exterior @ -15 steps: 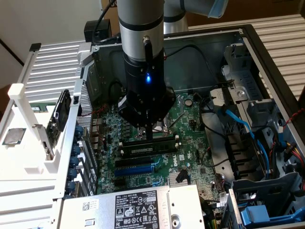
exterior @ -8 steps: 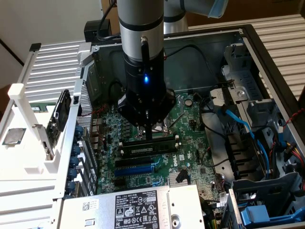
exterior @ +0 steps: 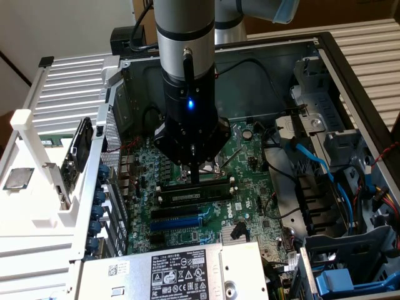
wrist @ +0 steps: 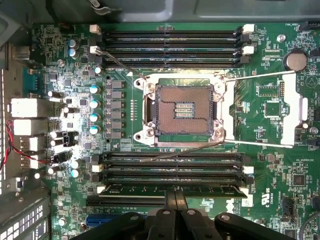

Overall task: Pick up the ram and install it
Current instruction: 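Press down the ram until it locks into place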

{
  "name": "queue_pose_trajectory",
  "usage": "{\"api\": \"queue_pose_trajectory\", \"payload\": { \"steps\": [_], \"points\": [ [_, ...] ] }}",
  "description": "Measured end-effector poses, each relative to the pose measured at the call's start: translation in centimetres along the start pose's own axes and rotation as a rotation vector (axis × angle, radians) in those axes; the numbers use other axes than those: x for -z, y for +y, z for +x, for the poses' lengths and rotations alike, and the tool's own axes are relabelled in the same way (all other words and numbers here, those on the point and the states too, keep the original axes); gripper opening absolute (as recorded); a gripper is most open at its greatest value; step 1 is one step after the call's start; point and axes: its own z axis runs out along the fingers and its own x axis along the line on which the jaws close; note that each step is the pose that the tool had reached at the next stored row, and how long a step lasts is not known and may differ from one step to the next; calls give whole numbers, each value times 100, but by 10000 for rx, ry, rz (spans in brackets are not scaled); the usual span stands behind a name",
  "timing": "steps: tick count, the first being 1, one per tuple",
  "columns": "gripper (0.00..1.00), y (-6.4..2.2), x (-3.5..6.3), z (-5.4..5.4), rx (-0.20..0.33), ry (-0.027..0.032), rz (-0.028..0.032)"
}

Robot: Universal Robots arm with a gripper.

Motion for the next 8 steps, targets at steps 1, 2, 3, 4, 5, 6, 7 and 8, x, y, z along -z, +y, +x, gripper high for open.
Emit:
{"api": "queue_pose_trajectory", "payload": {
  "steps": [1,2,3,4,5,6,7,8],
  "points": [
    [10,0,0,-1,-10,-1,0],
    [10,0,0,-2,-33,0,-1],
    [10,0,-1,-3,-63,0,-2],
    [10,0,-1,-3,-111,2,-2],
    [10,0,0,-3,-132,3,-2],
    [10,0,0,-3,-133,3,-2],
    [10,0,0,-3,-134,3,-2],
    [10,-2,0,-4,-134,3,-2]
  ]
}}
